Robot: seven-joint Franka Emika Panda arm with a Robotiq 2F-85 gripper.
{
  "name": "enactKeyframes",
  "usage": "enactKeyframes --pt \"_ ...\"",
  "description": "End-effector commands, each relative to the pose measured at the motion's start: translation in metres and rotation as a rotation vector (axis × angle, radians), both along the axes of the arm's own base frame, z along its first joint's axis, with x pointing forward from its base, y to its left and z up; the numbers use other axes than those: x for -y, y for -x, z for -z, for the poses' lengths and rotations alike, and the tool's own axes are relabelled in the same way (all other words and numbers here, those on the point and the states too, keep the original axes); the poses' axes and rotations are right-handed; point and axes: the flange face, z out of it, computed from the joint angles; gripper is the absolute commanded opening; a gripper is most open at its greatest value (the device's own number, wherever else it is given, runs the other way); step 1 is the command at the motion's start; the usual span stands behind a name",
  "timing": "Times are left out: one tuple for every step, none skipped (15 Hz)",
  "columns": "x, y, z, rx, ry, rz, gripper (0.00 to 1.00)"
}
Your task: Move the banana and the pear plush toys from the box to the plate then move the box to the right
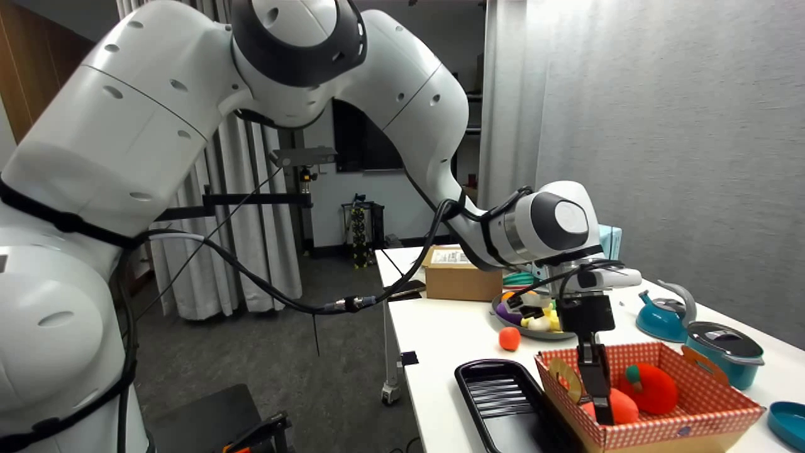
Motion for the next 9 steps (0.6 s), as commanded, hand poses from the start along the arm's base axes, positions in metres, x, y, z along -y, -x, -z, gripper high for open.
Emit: enactKeyframes --pt "0.002 -0.001 -0.002 -0.033 0.101 0.166 0.0" --pt "0.003 0.0 -0.002 -0.04 0.112 0.209 0.0" --pt "0.003 0.002 -0.003 -0.047 0.123 0.251 0.0" --pt "0.003 0.002 -0.004 -0.045 0.132 0.286 0.0" --pt "0.001 0.002 -0.006 -0.042 0.139 0.313 0.0" --pt "-0.001 0.001 -0.007 -0.039 0.148 0.327 0.0" --pt "-0.004 0.0 -0.01 -0.032 0.154 0.338 0.0" --pt "-0.007 -0.002 -0.014 -0.017 0.154 0.34 0.0" --pt "-0.011 -0.004 -0.018 -0.003 0.161 0.338 0.0"
